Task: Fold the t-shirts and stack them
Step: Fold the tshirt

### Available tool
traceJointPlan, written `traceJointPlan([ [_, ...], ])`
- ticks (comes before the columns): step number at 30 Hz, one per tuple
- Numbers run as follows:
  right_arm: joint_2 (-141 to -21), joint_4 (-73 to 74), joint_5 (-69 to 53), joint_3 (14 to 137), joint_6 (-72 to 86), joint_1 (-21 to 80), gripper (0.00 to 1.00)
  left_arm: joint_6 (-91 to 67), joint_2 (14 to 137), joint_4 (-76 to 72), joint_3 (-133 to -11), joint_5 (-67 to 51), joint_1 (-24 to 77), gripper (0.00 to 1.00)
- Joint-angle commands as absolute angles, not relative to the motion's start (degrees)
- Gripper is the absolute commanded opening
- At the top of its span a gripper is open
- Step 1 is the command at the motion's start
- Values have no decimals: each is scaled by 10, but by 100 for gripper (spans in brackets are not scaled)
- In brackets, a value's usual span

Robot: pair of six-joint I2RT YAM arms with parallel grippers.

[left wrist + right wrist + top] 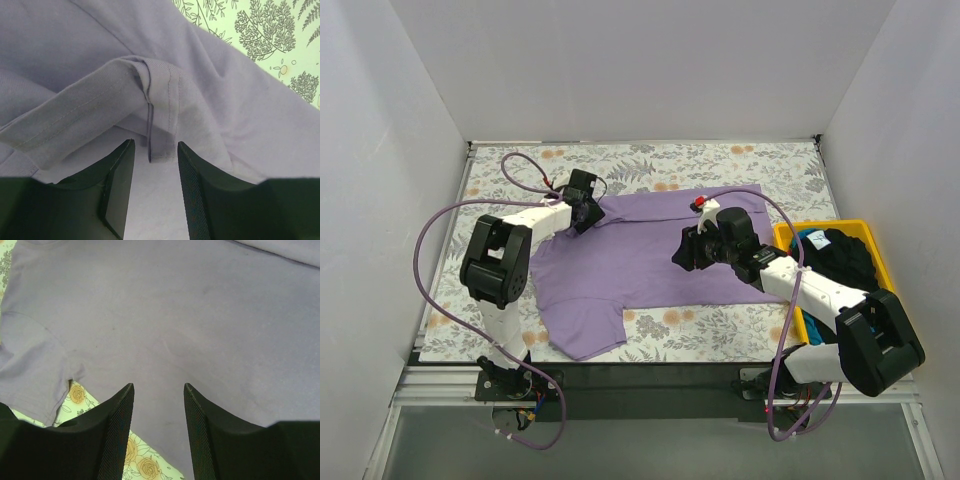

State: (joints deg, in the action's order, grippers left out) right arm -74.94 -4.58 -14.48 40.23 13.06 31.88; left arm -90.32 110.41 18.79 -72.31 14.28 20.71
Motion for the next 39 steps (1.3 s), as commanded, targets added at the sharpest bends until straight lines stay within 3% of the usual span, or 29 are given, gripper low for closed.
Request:
traceJointPlan([
  [1,-743,-54,-147,395,121,316,51,-909,1100,180,-718,154,203,38],
  [8,-745,-54,-150,392,125,313,51,-907,1113,173,-719,140,203,31],
  [12,-747,-54,-152,393,125,313,51,-906,1113,170,-718,134,204,17],
  [13,-749,-54,-153,393,125,313,51,-906,1111,170,-718,134,204,6],
  [15,-750,-54,-155,394,127,313,51,-907,1107,170,-716,131,204,0],
  [39,-740,-54,-174,398,126,312,51,-992,959,237,-613,3,234,0],
])
